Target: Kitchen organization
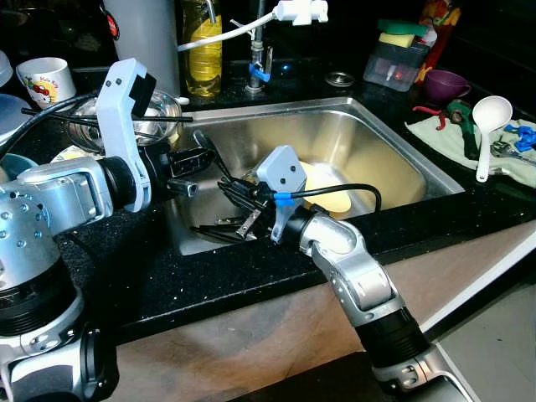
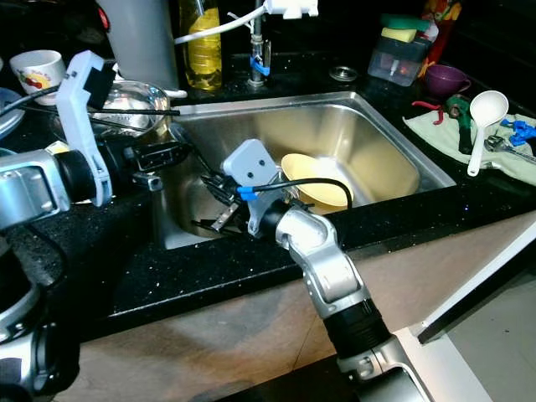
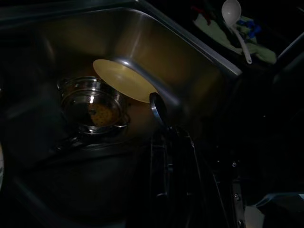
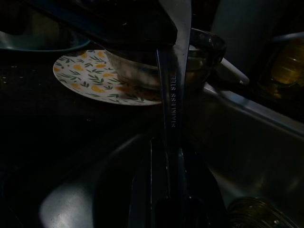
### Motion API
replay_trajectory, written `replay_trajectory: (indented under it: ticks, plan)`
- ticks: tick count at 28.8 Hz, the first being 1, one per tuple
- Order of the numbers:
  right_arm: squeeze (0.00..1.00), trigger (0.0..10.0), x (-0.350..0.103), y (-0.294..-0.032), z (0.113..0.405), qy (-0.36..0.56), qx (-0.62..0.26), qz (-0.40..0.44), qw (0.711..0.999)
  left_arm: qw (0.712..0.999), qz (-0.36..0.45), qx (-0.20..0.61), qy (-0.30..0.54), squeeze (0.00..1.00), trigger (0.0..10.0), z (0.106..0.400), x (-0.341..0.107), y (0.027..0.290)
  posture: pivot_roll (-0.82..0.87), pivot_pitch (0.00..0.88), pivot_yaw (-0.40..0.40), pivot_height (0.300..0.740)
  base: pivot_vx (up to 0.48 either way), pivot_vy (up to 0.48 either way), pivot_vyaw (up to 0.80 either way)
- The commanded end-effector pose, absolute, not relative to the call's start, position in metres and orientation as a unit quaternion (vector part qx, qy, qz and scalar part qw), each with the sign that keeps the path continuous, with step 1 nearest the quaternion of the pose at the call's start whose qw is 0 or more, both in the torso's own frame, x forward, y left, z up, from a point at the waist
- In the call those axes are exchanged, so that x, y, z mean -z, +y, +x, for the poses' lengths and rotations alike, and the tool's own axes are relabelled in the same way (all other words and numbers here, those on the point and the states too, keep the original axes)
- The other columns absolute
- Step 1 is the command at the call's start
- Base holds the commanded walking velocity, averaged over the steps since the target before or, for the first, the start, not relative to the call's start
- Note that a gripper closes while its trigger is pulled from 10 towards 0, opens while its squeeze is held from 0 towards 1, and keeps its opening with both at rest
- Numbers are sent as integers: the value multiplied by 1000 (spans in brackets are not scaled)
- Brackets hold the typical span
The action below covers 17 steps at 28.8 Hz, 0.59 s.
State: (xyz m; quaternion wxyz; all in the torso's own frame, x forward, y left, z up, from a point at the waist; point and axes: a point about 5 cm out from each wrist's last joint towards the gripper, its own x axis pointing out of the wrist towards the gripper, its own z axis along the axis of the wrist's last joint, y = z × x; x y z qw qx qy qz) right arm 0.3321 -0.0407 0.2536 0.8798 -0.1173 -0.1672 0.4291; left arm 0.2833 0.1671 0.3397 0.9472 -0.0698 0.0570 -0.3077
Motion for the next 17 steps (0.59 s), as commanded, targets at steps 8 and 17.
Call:
replay_trajectory:
  ticks: [8, 17]
  plan:
    - [0, 0, -260, -47, 336, -179, -413, -112, 886, 954, -52, 284, 77, 1000, 10000, 284, -333, 171, 15, 173, -51, 740, 0, 0, 0]
    - [0, 0, -263, -54, 342, -183, -398, -113, 892, 971, -74, 225, 38, 0, 10000, 292, -340, 186, 15, 163, -51, 740, 0, 0, 0]
